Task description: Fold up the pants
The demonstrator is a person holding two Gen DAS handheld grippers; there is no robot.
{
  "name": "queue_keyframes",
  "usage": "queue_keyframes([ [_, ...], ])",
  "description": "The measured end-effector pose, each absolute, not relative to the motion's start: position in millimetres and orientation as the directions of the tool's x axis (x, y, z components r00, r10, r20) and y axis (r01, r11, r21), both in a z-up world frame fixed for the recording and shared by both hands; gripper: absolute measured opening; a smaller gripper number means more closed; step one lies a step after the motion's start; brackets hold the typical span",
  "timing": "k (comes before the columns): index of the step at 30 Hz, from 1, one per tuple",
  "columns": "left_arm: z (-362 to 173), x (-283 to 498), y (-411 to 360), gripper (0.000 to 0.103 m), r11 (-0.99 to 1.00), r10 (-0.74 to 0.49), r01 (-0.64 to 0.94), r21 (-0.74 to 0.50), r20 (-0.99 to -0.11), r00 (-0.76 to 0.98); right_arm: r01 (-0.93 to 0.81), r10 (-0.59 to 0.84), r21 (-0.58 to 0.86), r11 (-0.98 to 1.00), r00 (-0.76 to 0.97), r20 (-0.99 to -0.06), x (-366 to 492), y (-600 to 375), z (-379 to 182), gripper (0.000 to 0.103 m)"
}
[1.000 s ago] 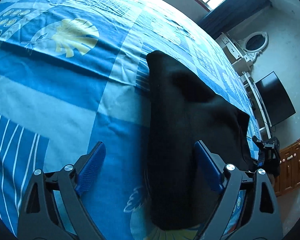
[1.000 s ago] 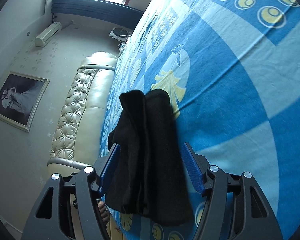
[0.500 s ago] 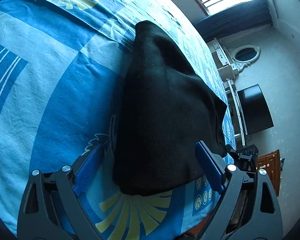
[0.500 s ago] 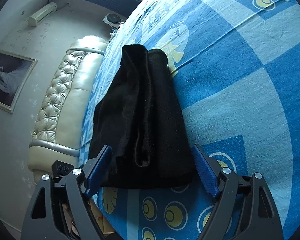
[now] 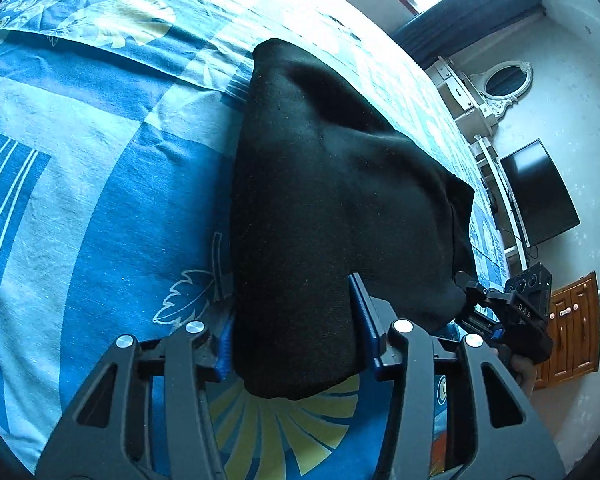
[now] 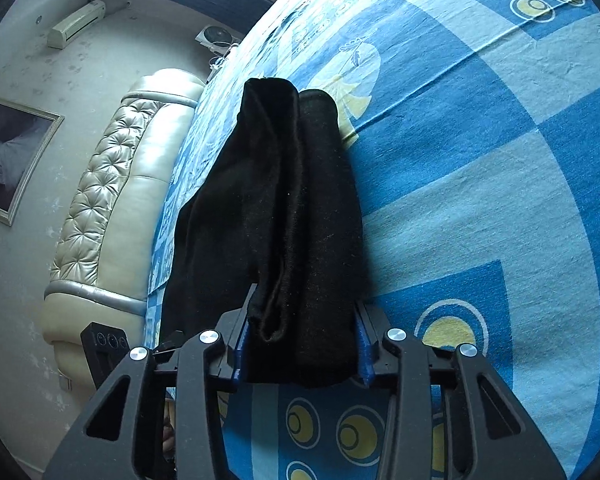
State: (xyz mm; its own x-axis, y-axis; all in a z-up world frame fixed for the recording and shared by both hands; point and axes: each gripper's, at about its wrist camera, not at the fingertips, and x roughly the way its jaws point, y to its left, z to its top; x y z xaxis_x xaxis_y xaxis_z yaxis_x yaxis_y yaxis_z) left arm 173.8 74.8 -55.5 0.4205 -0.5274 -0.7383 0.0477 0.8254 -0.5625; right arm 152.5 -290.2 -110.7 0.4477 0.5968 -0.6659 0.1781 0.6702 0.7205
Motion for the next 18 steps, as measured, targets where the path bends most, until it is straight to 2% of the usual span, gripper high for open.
queue_keyframes([
  [18,-37,144,88,0.043,0.891,-0.421,0.048,-0.452,-0.783,0.458,0.154,0.639,0.746,0.648,0.423,-0.642,129,-263,-108,0.039],
])
